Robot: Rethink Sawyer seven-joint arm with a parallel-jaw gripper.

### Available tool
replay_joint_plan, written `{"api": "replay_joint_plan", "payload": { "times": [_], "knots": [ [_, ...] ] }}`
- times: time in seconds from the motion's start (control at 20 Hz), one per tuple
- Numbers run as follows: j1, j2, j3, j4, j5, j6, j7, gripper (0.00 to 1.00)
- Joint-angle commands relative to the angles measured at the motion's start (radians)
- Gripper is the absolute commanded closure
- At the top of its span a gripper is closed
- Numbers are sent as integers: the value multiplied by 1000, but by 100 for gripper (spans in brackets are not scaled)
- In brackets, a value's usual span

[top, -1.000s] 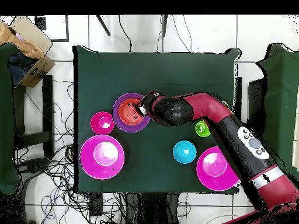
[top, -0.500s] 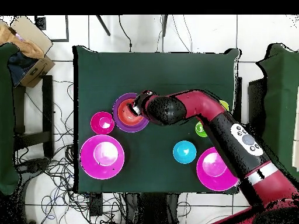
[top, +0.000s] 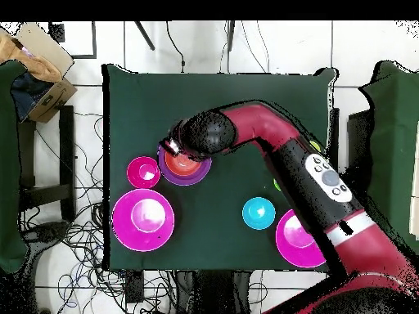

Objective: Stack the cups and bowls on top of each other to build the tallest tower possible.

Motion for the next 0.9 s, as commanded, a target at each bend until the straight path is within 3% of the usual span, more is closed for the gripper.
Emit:
{"api": "replay_joint_plan", "payload": {
  "times": [0.05,0.25,0.4,0.55,0.9],
  "knots": [
    [135,-100,-101,-203,41,285,-33,0],
    [166,-100,-113,-248,48,338,-29,0],
    [139,-127,-97,-221,65,355,-70,0],
    [94,-141,-80,-155,75,298,-90,0],
    [71,-150,-73,-116,80,261,-104,0]
  ]
}}
